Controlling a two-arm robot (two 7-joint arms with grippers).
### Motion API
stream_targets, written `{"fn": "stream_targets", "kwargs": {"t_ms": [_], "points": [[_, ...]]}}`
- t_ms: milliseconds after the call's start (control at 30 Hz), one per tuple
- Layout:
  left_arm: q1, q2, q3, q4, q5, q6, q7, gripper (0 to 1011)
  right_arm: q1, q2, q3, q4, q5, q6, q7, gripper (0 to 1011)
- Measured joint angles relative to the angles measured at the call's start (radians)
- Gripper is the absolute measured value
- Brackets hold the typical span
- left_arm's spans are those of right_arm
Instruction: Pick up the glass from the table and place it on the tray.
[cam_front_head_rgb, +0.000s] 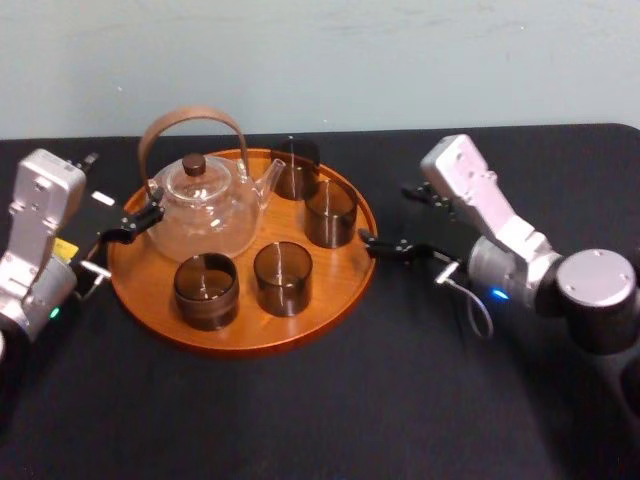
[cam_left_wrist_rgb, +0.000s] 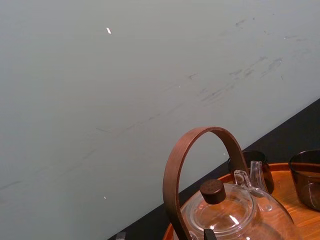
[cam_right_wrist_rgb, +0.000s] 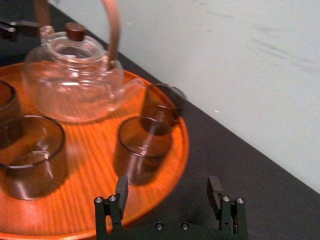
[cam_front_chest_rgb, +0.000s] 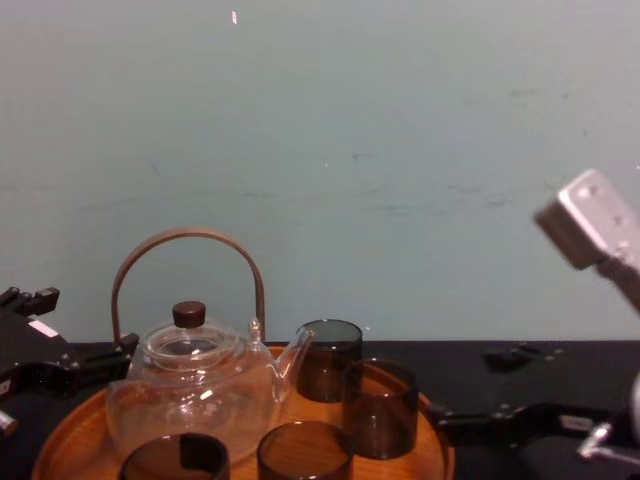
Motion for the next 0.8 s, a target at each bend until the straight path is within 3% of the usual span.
{"fn": "stream_targets", "kwargs": {"t_ms": [333, 700, 800], "points": [[0.000, 0.000, 0.000, 0.000, 0.000, 0.000, 0.000, 1009, -0.082, 0.034, 0.111, -0.080, 0.000, 0.015, -0.105, 1002], [0.000, 0.000, 0.000, 0.000, 0.000, 0.000, 0.000, 1010, -0.124, 0.002, 0.215, -0.085, -0.024, -0.006, -0.224, 1002], [0.000, 0.000, 0.000, 0.000, 0.000, 0.000, 0.000, 1010, -0.125, 0.001, 0.218, -0.085, -0.025, -0.007, -0.228, 1002]]}}
